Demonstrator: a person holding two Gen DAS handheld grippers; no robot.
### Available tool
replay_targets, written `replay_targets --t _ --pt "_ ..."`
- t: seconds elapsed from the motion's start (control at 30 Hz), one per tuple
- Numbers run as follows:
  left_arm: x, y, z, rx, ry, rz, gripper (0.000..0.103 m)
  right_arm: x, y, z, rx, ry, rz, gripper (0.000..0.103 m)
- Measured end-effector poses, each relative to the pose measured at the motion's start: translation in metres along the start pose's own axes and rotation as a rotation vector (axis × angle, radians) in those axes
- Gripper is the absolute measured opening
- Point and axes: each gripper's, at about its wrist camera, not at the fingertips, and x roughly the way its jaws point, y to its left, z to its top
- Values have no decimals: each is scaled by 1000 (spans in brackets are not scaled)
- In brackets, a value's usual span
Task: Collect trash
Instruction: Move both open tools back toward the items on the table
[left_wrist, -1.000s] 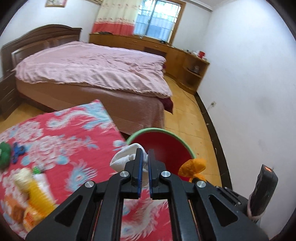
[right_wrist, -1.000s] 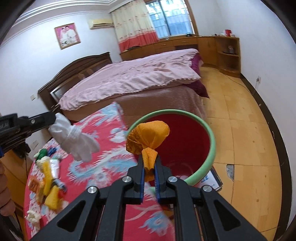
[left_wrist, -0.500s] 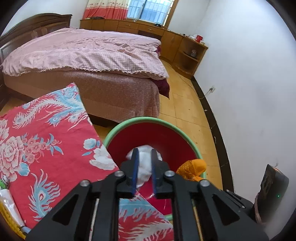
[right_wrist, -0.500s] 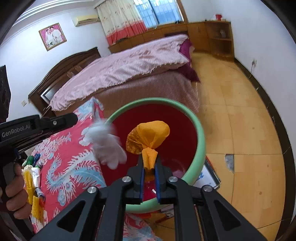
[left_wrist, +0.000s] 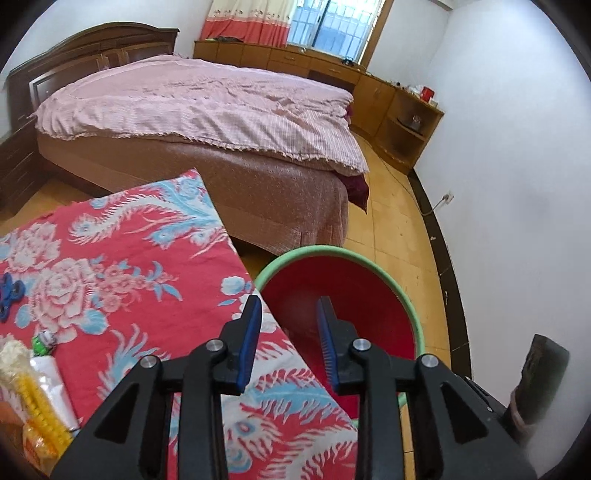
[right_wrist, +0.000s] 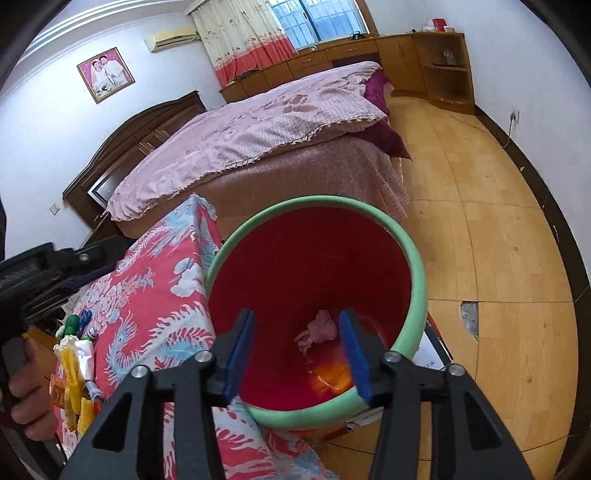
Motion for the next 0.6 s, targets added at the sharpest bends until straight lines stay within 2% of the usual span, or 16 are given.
replay_targets --t 0.27,0.6 --pt "-53 20 -8 -25 -64 56 31 -24 21 -7 -31 -19 20 63" --pt "-111 66 -38 -90 -114 155 31 -56 66 -29 -89 -28 77 67"
